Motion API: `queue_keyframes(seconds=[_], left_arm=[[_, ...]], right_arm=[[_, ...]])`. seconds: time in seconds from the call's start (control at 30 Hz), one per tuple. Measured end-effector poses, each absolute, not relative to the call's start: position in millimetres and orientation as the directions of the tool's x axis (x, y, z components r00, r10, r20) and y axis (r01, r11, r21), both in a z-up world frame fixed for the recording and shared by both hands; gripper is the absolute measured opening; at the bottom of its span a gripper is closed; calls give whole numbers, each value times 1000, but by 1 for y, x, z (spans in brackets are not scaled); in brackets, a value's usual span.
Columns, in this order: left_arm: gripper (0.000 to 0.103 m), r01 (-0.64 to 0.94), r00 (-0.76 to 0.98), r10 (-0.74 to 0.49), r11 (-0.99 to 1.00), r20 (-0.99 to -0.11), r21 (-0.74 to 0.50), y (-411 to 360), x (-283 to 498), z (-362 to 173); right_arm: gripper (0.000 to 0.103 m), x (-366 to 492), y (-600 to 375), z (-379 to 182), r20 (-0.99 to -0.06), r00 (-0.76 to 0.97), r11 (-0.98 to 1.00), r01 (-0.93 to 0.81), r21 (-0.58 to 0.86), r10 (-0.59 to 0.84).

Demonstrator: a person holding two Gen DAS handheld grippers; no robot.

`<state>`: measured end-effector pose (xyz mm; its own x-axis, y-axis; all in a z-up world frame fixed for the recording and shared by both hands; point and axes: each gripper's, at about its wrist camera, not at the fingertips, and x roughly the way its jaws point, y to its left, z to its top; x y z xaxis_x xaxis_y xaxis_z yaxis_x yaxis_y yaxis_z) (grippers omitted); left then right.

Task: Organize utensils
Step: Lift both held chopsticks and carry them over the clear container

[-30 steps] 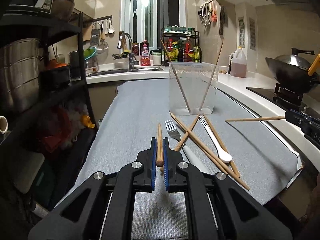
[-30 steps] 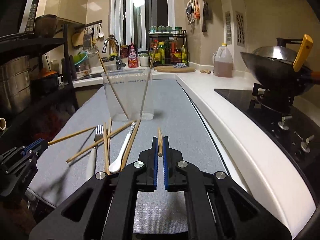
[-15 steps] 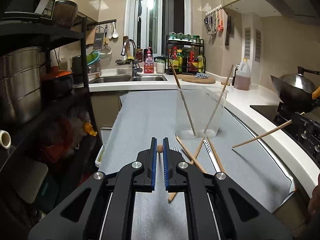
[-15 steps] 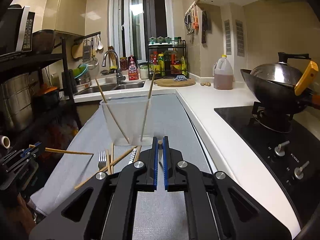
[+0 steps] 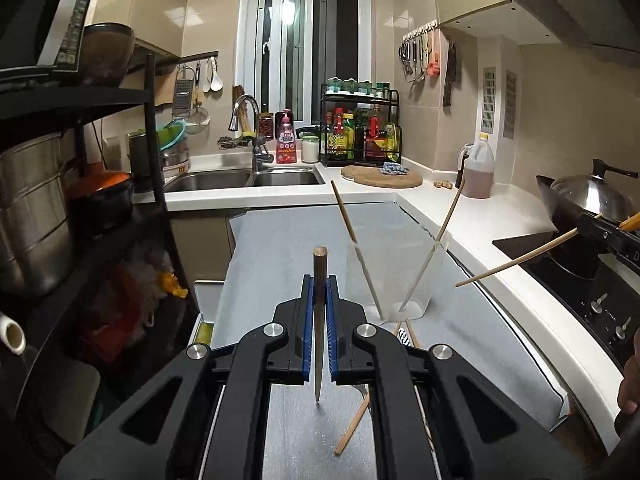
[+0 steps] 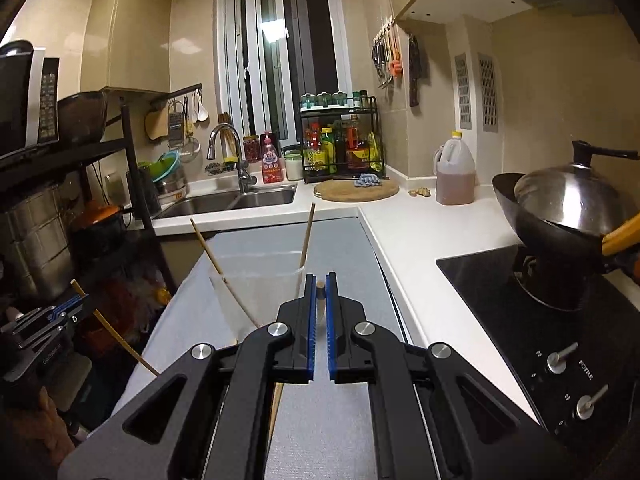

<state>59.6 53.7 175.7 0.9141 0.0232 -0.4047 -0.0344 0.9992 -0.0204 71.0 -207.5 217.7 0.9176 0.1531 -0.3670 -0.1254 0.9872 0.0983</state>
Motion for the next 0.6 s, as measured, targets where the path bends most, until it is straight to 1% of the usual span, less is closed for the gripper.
queue_keyframes(seconds=[0.13, 0.33, 0.47, 0.6], left_arm=[[6, -3, 904, -15, 999, -427, -41, 55, 68, 187], [6, 20, 877, -58, 996, -478, -85, 61, 83, 191], [6, 28, 869, -81, 993, -488, -113, 62, 86, 194], [6, 32, 866, -78, 994, -494, -101, 60, 88, 198]], right_arm=[[4, 78, -205, 232, -375, 913, 987, -137, 90, 161], [5, 89, -199, 249, -431, 886, 985, -162, 54, 169], [5, 96, -198, 253, -467, 865, 983, -178, 54, 182], [5, 100, -195, 258, -508, 837, 977, -204, 54, 203]])
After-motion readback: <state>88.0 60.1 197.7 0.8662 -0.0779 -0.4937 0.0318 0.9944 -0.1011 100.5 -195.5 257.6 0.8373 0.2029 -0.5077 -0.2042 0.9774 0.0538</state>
